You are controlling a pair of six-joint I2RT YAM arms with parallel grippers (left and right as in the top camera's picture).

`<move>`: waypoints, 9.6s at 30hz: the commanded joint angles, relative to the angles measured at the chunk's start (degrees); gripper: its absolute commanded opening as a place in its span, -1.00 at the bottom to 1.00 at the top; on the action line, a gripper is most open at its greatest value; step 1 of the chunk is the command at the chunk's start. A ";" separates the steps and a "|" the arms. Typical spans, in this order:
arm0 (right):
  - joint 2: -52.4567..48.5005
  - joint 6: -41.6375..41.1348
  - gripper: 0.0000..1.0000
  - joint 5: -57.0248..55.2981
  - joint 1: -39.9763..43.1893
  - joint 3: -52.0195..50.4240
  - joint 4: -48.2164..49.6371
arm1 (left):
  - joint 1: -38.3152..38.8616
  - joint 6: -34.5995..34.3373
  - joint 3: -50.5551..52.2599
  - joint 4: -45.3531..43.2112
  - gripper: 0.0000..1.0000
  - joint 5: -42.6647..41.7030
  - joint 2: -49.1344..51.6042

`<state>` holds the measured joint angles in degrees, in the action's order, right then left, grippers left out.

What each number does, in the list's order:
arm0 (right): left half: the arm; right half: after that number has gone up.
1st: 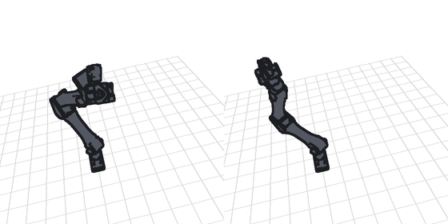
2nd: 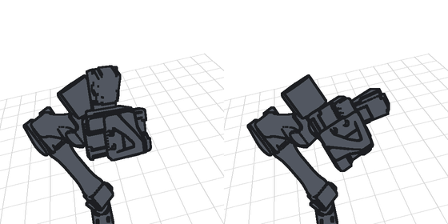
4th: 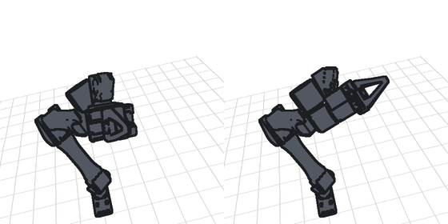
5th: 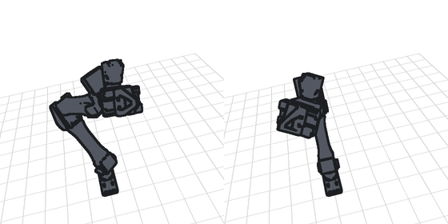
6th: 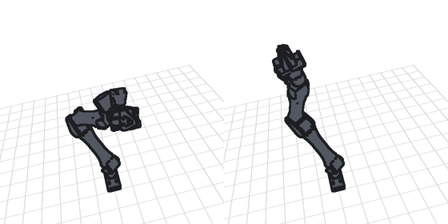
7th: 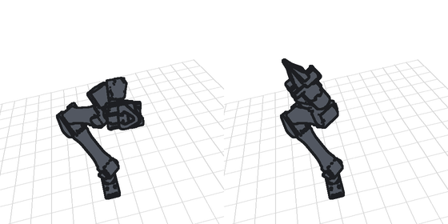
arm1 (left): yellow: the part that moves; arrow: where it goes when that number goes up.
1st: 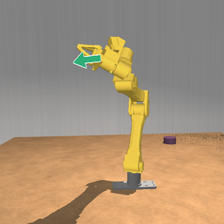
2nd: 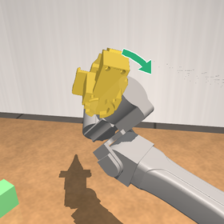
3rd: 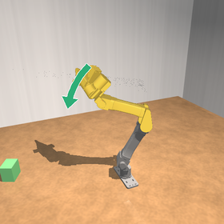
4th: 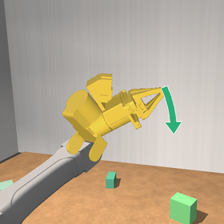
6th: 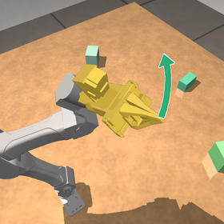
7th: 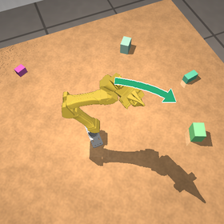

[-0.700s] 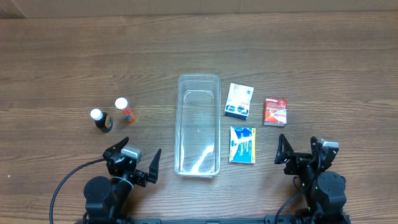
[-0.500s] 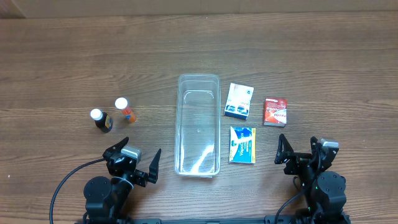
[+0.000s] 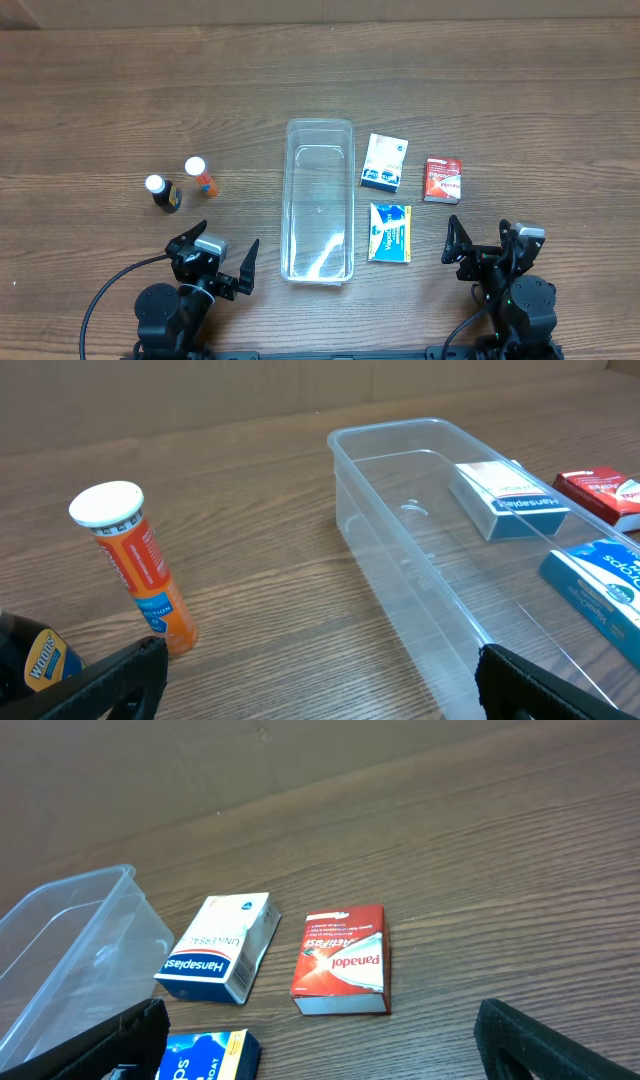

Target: Pack container

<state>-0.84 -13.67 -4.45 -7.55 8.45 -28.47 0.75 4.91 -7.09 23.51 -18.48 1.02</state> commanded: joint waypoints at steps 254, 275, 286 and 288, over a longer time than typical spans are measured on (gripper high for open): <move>-97.59 -11.23 0.34 4.33 -24.46 88.21 -44.30 | -0.37 1.11 0.28 -0.37 1.00 -0.61 -0.42; -103.73 -15.91 0.86 -2.23 -31.34 91.25 -24.90 | -0.37 1.11 0.28 -0.37 1.00 -0.61 -0.42; -85.48 -18.91 1.00 8.48 6.12 94.05 -42.01 | -0.37 1.09 0.31 -1.40 1.00 -0.63 -0.42; -85.46 -18.91 1.00 10.62 11.15 94.05 -43.74 | -0.37 1.09 0.31 -1.01 1.00 -0.66 -0.42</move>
<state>-86.08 -32.29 -0.16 -4.10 102.17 -70.19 0.75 4.91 -7.09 22.63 -18.48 1.02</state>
